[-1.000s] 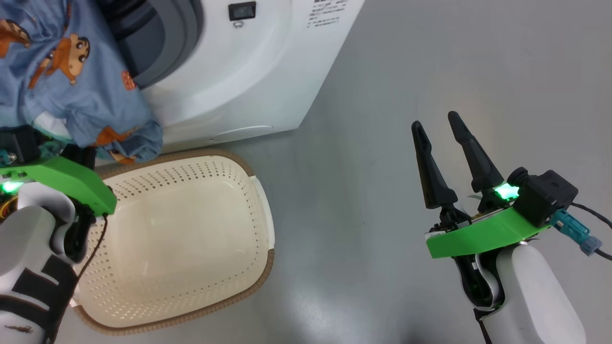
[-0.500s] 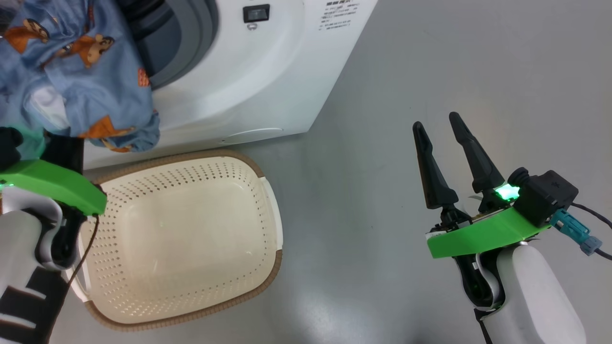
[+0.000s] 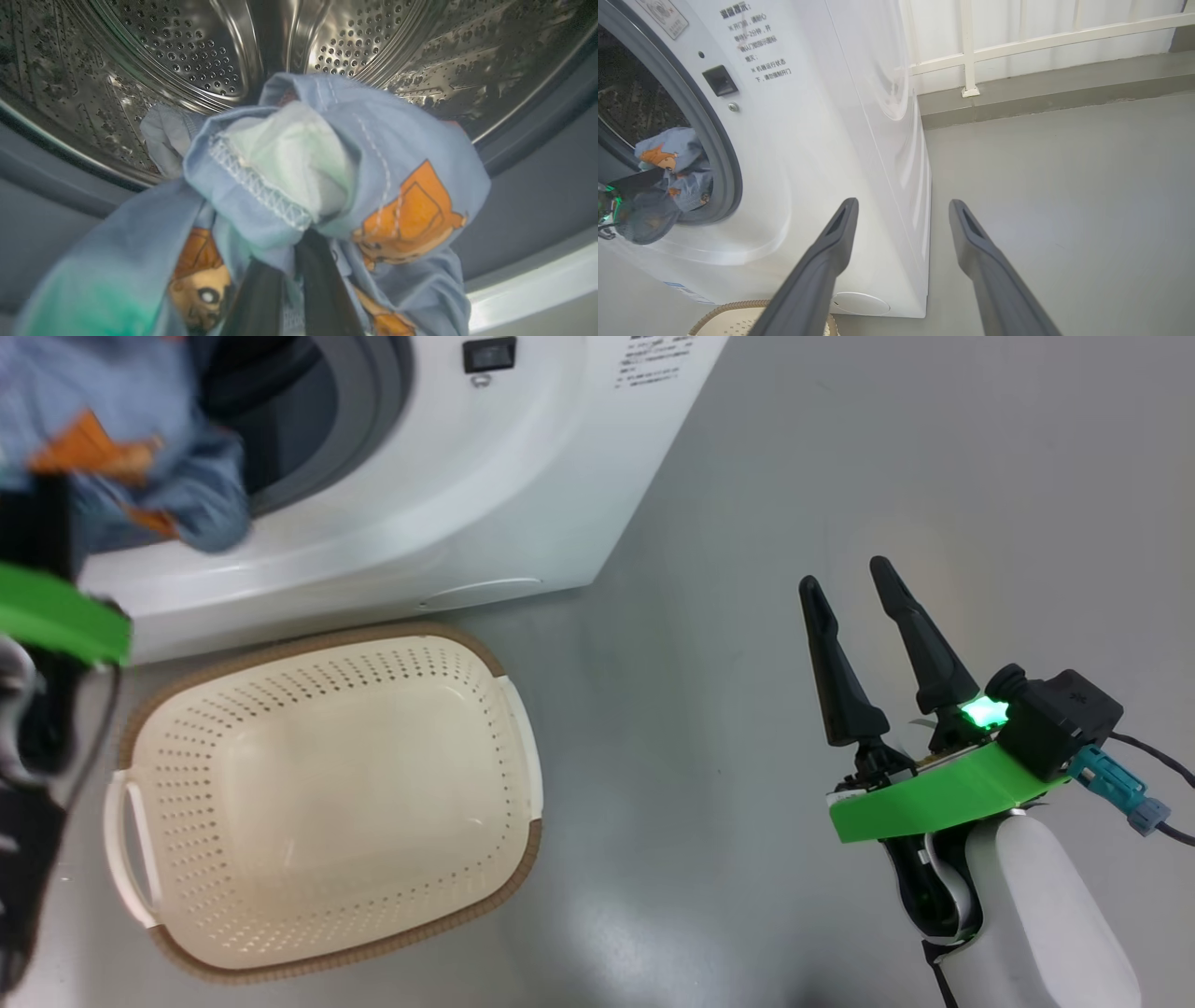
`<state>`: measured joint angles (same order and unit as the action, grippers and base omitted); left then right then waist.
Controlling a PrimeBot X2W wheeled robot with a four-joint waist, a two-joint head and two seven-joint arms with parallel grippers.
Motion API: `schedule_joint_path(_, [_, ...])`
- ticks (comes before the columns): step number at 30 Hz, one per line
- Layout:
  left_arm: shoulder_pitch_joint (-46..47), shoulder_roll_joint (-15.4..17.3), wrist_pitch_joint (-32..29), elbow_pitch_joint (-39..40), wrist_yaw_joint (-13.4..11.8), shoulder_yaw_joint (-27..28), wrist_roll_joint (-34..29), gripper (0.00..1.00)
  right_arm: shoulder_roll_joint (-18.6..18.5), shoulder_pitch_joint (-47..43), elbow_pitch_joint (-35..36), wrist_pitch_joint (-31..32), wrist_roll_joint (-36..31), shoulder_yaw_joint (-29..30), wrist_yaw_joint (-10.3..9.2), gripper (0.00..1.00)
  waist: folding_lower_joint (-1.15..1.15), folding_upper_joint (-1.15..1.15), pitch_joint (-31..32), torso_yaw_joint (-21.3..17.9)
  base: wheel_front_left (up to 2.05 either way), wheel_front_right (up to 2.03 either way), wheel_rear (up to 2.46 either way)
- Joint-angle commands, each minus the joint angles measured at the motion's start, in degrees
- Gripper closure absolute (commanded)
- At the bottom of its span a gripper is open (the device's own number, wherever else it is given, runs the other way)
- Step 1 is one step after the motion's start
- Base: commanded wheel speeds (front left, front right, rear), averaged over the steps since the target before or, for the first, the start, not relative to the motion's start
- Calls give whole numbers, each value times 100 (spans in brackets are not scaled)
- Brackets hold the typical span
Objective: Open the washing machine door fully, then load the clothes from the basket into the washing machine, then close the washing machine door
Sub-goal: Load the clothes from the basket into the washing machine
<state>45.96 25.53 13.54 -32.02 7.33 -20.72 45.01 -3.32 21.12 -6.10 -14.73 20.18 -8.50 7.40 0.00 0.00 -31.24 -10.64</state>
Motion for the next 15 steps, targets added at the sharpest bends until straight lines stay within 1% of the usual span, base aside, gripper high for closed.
schedule_joint_path(1, [411,294,-89,-84,-1,197,-32,100,43,-41,157,-27,14,-137,9,0,0,0,-103,-102,0,0,0])
schedule_joint_path(8, [1582,272,-386,-1012,5,-29,-227,100,44,7,245,-27,115,-162,9,0,0,0,-392,-364,0,0,0])
schedule_joint_path(9, [1582,272,-386,-1012,5,-29,-227,100,44,7,245,-27,115,-162,9,0,0,0,-392,-364,0,0,0])
schedule_joint_path(11, [1921,265,-417,-1269,7,-92,-282,100,44,26,273,-27,147,-178,9,0,0,0,-483,-446,0,0,0])
schedule_joint_path(12, [2251,280,-403,-1501,9,-157,-362,100,44,43,300,-27,179,-203,9,0,0,0,-570,-529,0,0,0])
schedule_joint_path(15, [2698,307,-336,-1802,11,-238,-455,100,44,66,331,-27,231,-241,9,0,0,0,-689,-652,0,0,0])
